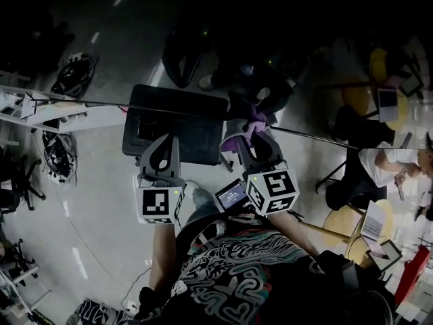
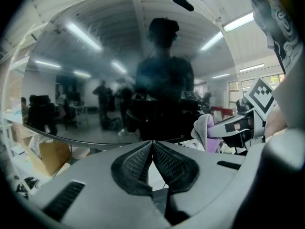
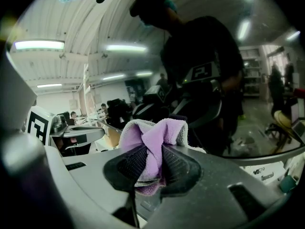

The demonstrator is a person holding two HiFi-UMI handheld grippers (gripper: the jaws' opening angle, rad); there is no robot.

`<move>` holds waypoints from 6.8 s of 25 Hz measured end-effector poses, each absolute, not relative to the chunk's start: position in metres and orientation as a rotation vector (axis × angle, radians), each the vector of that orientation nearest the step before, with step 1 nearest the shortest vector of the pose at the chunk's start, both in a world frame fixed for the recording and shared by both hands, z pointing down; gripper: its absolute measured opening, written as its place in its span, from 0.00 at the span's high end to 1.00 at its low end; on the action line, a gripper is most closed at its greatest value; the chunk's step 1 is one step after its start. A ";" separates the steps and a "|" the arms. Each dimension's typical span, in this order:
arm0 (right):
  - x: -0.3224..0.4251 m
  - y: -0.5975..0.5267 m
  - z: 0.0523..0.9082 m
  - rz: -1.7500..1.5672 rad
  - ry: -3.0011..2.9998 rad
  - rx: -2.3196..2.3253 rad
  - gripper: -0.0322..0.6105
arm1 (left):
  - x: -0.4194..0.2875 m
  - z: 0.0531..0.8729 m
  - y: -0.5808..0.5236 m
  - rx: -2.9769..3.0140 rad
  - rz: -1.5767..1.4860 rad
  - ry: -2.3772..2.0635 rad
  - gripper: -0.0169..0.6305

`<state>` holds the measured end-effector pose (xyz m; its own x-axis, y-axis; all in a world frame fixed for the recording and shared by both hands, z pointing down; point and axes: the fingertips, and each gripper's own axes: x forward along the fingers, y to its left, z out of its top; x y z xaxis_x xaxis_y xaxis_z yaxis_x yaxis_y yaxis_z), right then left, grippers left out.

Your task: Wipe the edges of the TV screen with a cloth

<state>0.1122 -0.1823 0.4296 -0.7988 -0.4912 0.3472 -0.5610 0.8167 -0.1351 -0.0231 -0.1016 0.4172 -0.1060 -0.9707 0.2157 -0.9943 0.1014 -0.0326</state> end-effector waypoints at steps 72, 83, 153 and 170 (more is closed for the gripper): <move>-0.060 -0.134 0.433 0.326 -2.722 0.700 0.78 | -0.192 0.423 -0.047 1.887 0.187 -2.335 0.95; -0.083 -0.131 0.439 0.350 -2.721 0.680 0.78 | -0.215 0.424 -0.033 1.829 0.178 -2.385 0.95; -0.287 -0.069 0.441 0.495 -2.778 0.410 0.78 | -0.389 0.435 0.065 1.467 0.181 -2.577 0.95; -0.332 -0.058 0.444 0.529 -2.768 0.344 0.78 | -0.416 0.443 0.078 1.415 0.187 -2.581 0.95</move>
<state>-0.3318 -0.0583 0.4441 -0.9257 -0.1756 0.3351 -0.2868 0.9034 -0.3187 -0.4157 0.0776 0.4429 -0.5251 -0.8201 0.2274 -0.8443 0.5356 -0.0180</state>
